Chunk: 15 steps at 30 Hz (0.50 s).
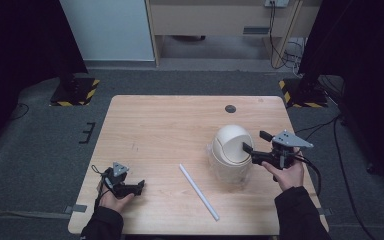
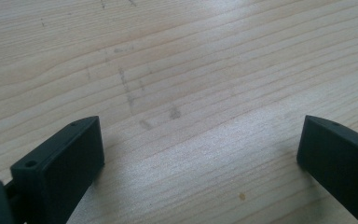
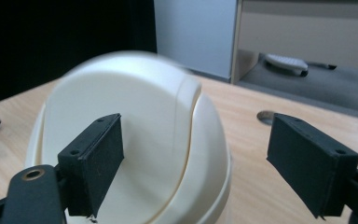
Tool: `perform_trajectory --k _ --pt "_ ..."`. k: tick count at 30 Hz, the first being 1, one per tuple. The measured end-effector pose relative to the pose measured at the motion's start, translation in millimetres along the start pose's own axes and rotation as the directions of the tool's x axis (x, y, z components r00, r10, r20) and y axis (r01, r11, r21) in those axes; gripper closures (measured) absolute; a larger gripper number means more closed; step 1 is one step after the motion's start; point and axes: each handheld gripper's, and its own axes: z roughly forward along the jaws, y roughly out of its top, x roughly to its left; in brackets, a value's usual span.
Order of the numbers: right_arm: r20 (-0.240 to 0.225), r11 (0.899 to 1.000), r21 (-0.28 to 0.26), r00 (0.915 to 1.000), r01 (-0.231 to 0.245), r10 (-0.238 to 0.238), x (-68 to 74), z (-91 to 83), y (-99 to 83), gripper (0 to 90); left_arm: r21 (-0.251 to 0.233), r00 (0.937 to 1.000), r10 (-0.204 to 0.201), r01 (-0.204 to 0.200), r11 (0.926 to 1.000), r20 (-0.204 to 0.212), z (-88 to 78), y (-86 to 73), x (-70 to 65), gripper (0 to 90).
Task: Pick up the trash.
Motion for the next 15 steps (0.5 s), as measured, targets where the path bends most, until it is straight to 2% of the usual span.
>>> perform_trajectory --k 4,7,8,15 --pt "-0.01 0.998 0.059 0.9999 -0.002 0.002 -0.3 4.1 -11.7 17.3 0.0 1.0 0.0 0.0 1.0 0.0 0.0 0.0 0.0 0.0" --pt "-0.01 0.997 0.074 0.9999 -0.005 0.005 -0.7 6.1 -13.7 17.6 0.0 1.0 0.0 0.0 1.0 0.0 0.0 0.0 0.0 0.0" --pt "-0.006 0.997 0.079 0.9997 -0.025 0.025 -0.7 8.6 -14.5 17.7 0.0 1.0 0.0 0.0 1.0 0.001 0.0 0.0 0.0 0.0" --pt "0.011 0.995 0.097 0.9998 -0.017 0.016 0.7 17.1 -17.1 20.1 0.007 1.0 0.005 -0.005 1.0 0.006 -1.1 1.3 -0.2 2.2"
